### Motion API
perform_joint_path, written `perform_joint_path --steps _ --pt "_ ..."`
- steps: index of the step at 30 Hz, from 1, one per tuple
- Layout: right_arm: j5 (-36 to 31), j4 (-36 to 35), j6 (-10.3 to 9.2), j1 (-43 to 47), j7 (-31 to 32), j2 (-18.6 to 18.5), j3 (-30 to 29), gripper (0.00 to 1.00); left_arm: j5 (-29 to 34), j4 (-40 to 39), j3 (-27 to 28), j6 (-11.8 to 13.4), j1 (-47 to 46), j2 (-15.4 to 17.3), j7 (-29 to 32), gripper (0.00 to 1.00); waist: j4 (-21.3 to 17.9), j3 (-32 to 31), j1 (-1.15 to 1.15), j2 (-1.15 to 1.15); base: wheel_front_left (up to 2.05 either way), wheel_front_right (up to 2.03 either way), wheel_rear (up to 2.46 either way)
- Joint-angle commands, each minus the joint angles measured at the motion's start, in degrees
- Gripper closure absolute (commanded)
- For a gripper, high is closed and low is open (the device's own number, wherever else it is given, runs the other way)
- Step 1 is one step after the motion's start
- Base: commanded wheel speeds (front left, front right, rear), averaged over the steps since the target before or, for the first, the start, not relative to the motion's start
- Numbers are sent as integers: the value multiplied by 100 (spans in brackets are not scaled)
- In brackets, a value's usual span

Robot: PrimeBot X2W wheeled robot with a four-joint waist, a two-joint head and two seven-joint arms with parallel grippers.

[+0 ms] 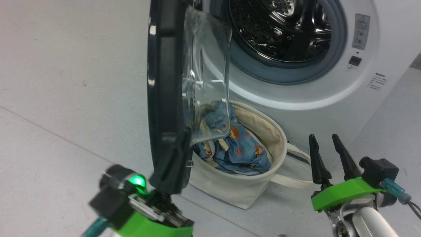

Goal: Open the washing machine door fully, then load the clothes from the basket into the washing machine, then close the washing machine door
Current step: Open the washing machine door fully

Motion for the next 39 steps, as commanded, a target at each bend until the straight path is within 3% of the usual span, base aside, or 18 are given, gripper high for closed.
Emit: perform_joint_path --steps 1,7,15,30,39 --pt "17 -151 32 -159 -71 -12 103 0 21 -37 64 -25 -182 43 -26 100 -42 3 0 0 0 0 0" --pt "13 -128 32 -161 -71 -7 71 0 -105 782 -226 191 -317 43 299 100 -144 28 0 0 0 0 0" --pt "8 -125 32 -165 -71 21 75 0 -235 1457 3 675 -446 77 491 100 -102 36 0 0 0 0 0" --pt "13 -80 32 -307 -71 -136 304 0 -526 2473 687 778 -801 437 190 100 531 105 0 0 0 0 0" --pt "200 232 32 -888 -71 -346 1017 0 -637 2748 1128 731 -1113 552 -1 100 645 352 0 0 0 0 0"
